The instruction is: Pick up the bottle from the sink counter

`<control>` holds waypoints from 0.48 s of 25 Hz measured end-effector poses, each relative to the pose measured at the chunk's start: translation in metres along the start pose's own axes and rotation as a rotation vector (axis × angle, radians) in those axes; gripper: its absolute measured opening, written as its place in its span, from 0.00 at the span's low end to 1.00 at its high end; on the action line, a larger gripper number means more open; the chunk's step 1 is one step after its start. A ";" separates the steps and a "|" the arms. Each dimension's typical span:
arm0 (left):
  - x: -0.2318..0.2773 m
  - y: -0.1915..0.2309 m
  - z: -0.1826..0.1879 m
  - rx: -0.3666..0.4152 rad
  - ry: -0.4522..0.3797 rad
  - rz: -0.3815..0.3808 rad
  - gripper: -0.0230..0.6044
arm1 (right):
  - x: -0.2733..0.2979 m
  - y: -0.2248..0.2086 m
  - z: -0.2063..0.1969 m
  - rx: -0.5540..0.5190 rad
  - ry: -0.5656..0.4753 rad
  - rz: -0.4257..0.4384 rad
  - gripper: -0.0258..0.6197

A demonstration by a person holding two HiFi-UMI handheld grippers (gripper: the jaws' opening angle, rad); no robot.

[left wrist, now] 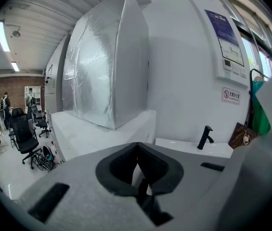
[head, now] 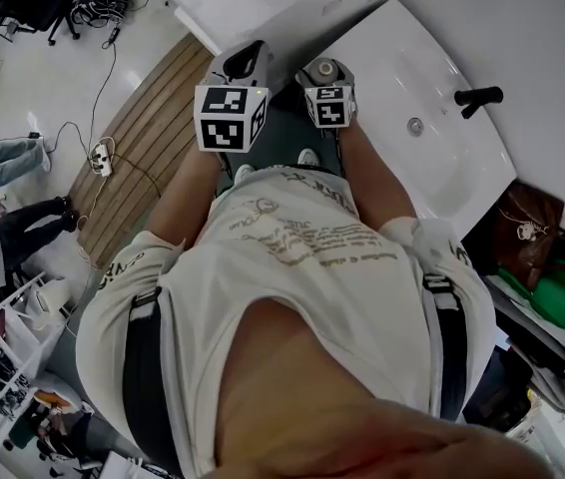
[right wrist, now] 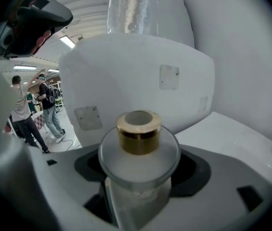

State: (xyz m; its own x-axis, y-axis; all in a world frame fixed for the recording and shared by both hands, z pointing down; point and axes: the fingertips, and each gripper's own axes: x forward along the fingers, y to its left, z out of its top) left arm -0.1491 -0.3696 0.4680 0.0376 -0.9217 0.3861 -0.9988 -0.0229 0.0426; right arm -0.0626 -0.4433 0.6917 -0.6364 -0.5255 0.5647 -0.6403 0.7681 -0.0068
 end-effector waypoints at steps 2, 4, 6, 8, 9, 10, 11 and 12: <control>-0.002 0.003 0.000 -0.003 -0.002 0.005 0.07 | 0.000 -0.001 0.001 -0.001 -0.001 -0.013 0.52; -0.003 0.005 0.000 -0.005 -0.004 0.008 0.07 | -0.001 -0.001 0.002 -0.007 0.000 -0.018 0.53; -0.004 0.007 0.001 -0.005 -0.006 0.011 0.07 | -0.001 -0.001 0.002 -0.006 0.011 -0.020 0.53; -0.004 0.009 0.002 -0.004 -0.009 0.013 0.07 | -0.001 -0.001 0.002 0.004 0.020 -0.023 0.53; -0.004 0.010 0.003 -0.004 -0.010 0.012 0.07 | -0.001 -0.002 0.003 0.014 0.020 -0.025 0.53; -0.003 0.011 0.004 -0.003 -0.012 0.011 0.07 | -0.002 -0.002 0.004 0.026 0.015 -0.030 0.53; -0.003 0.011 0.004 -0.002 -0.013 0.010 0.07 | -0.005 -0.003 0.007 0.039 0.008 -0.036 0.53; -0.003 0.011 0.004 -0.002 -0.013 0.008 0.07 | -0.007 -0.004 0.011 0.052 0.001 -0.042 0.53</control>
State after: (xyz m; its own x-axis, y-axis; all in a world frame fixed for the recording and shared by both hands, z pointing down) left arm -0.1607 -0.3683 0.4635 0.0292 -0.9267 0.3746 -0.9990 -0.0146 0.0416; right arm -0.0598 -0.4466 0.6786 -0.6078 -0.5567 0.5663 -0.6883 0.7250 -0.0260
